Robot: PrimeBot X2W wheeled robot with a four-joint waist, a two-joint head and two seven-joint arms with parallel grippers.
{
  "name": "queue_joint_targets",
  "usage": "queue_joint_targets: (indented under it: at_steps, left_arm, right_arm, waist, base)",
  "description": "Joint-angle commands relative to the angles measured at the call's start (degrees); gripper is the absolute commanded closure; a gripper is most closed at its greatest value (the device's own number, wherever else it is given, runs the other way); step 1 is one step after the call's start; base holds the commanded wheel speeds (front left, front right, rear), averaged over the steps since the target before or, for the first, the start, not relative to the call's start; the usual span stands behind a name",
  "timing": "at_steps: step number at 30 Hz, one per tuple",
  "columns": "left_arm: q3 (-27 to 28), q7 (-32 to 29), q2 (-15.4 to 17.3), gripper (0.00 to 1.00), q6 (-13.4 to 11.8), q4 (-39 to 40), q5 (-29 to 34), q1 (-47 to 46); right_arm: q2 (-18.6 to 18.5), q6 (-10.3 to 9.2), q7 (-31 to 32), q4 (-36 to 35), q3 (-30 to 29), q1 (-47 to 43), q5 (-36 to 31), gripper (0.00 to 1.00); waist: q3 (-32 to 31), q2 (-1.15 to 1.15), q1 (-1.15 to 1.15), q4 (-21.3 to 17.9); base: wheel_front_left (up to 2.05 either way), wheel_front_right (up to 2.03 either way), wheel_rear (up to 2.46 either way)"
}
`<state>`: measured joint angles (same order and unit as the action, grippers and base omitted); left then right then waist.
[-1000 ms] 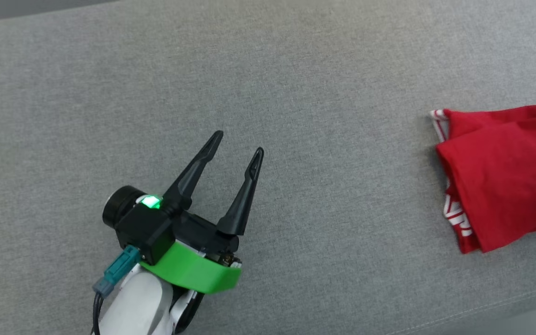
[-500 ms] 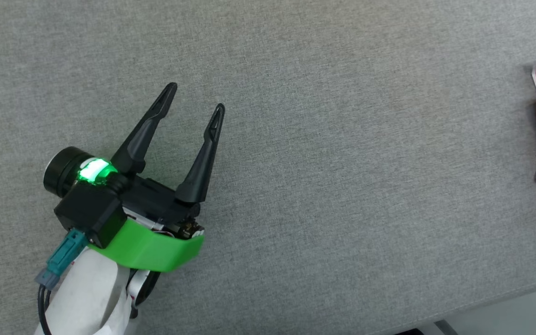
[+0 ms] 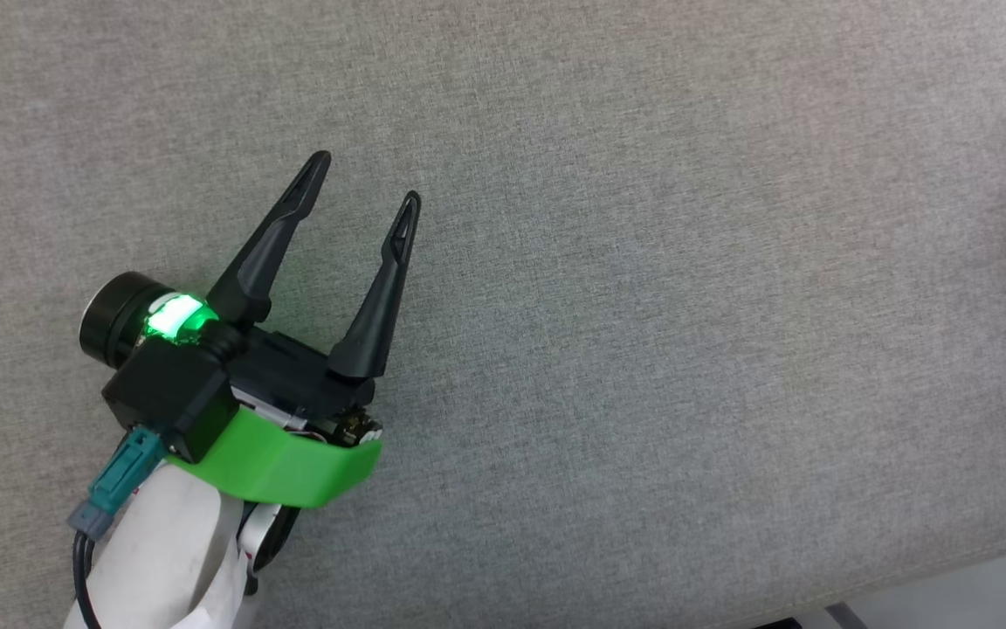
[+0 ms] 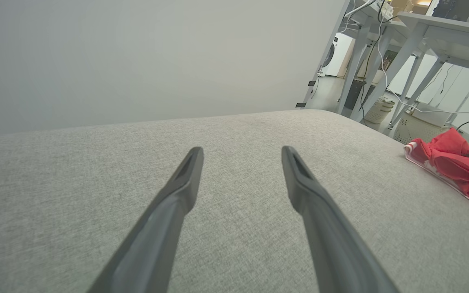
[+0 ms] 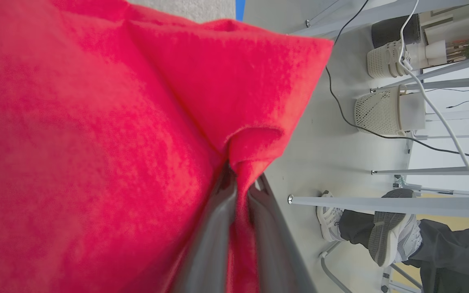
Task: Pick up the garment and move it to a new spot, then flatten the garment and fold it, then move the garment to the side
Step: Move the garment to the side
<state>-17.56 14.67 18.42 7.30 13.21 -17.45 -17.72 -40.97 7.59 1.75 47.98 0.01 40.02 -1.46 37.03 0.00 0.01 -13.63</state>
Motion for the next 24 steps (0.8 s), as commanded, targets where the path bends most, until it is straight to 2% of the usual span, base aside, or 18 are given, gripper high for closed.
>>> queue_joint_targets:
  at_steps: [1,2,8,9,13,17,24]
  left_arm:
    - [0.0,0.3,0.1,0.00,-0.1,-0.4,-0.1,-0.3]
    - [0.0,0.3,-0.1,0.00,-0.1,-0.7,-0.2,-0.2]
    - [0.7,0.3,-2.1,0.00,-0.1,-2.4,-1.0,1.0]
    - [2.0,0.3,-3.6,0.00,0.0,-3.7,-1.8,2.7]
    - [4.2,0.3,-5.3,0.00,0.0,-5.8,-2.4,5.6]
    - [7.0,0.3,-6.9,0.00,0.0,-8.6,-2.8,9.0]
    - [11.4,0.3,-9.7,0.00,-0.6,-12.4,-2.3,13.3]
  right_arm:
    - [0.5,-0.10,-0.3,0.5,-0.7,1.0,-0.5,0.54]
    - [0.5,-0.10,-0.2,0.8,-1.0,1.0,-0.8,0.00]
    - [0.9,-0.10,-1.3,-0.4,-2.3,0.7,-2.7,0.00]
    - [1.4,-0.10,-1.8,-3.1,-2.0,0.2,-2.1,0.00]
    - [2.9,-0.10,-3.3,-8.6,-1.4,-1.4,1.0,0.00]
    - [5.0,-0.10,-3.7,-17.0,-0.1,-4.7,3.4,0.00]
    - [12.8,-0.10,-3.1,-33.9,-3.6,-14.7,10.4,0.00]
  waist:
    - [-1.3,0.00,-0.01,0.2]
    - [-1.9,0.00,-0.01,0.2]
    - [-7.5,0.00,-0.01,1.3]
    - [-11.6,0.00,-0.01,2.3]
    - [-16.8,0.00,-0.01,3.8]
    - [-21.5,0.00,-0.01,5.5]
    - [-28.2,0.00,-0.01,10.0]
  base:
    - [0.00,0.00,0.00]
    - [0.00,0.00,0.00]
    - [0.00,0.00,0.00]
    - [0.00,0.00,0.00]
    - [0.00,0.00,0.00]
    - [0.00,0.00,0.00]
    - [0.00,0.00,0.00]
